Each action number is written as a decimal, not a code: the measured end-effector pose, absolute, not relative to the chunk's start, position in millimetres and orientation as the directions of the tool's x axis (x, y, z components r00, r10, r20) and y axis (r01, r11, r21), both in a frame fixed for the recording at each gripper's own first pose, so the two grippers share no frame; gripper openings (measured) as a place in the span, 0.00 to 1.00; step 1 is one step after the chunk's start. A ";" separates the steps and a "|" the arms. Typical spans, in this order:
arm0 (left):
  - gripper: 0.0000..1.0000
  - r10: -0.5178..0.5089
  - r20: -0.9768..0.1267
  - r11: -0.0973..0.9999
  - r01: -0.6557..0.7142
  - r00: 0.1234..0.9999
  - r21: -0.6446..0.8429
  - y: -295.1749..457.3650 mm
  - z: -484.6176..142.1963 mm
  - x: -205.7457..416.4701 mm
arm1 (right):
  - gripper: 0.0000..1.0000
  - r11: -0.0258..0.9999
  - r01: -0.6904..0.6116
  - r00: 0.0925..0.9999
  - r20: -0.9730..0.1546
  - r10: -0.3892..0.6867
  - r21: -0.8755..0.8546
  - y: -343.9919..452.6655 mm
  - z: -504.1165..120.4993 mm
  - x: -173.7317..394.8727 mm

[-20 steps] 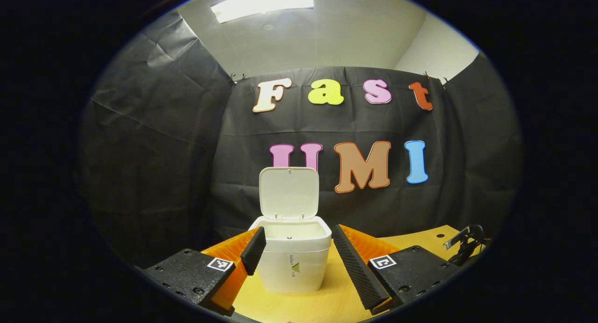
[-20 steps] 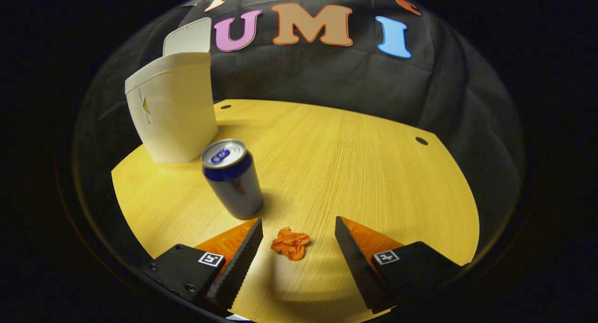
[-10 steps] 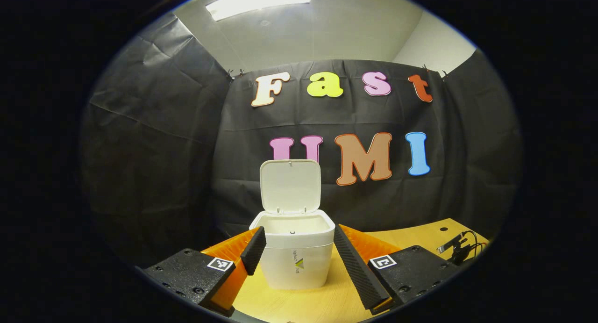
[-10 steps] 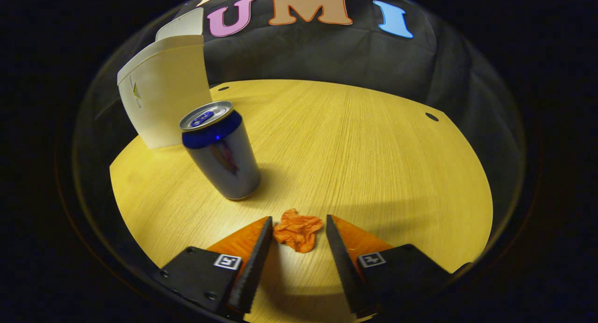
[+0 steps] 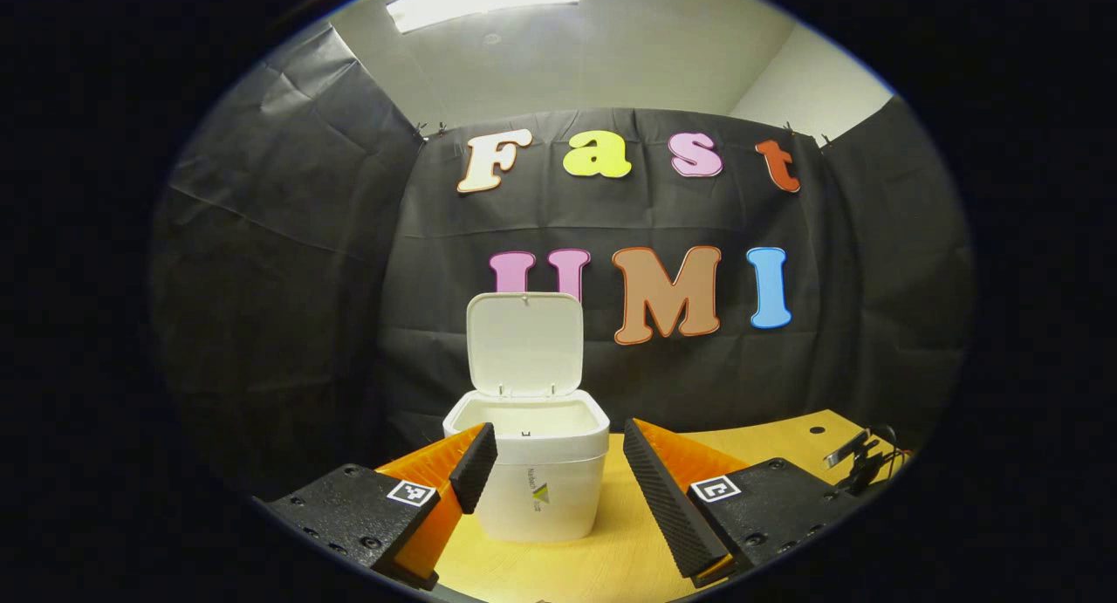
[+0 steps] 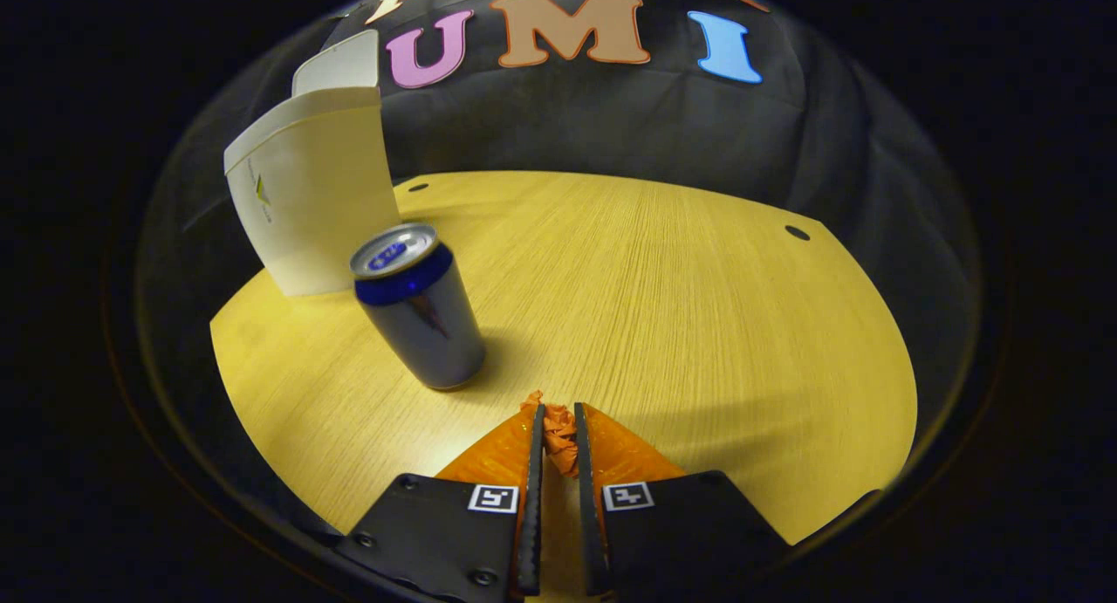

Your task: Press the lid of the desktop garbage bin to open it, pick up the crumpled paper on the desktop and throw it into the bin, then pick up the pop can on the desktop and drop it into the bin, and finally close the garbage bin lid.

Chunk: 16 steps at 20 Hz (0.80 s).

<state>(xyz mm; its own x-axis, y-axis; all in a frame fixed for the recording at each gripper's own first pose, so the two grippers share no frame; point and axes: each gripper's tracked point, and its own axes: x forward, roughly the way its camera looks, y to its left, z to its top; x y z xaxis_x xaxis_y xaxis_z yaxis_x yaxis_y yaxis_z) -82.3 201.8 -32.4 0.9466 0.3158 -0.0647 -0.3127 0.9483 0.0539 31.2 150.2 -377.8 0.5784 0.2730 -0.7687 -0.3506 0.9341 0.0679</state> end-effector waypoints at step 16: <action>0.90 0.216 -0.057 0.976 -0.215 0.975 0.013 214.7 -38.9 -46.1 | 0.20 0.869 -0.482 0.836 -0.236 0.495 0.114 271.5 -78.9 128.6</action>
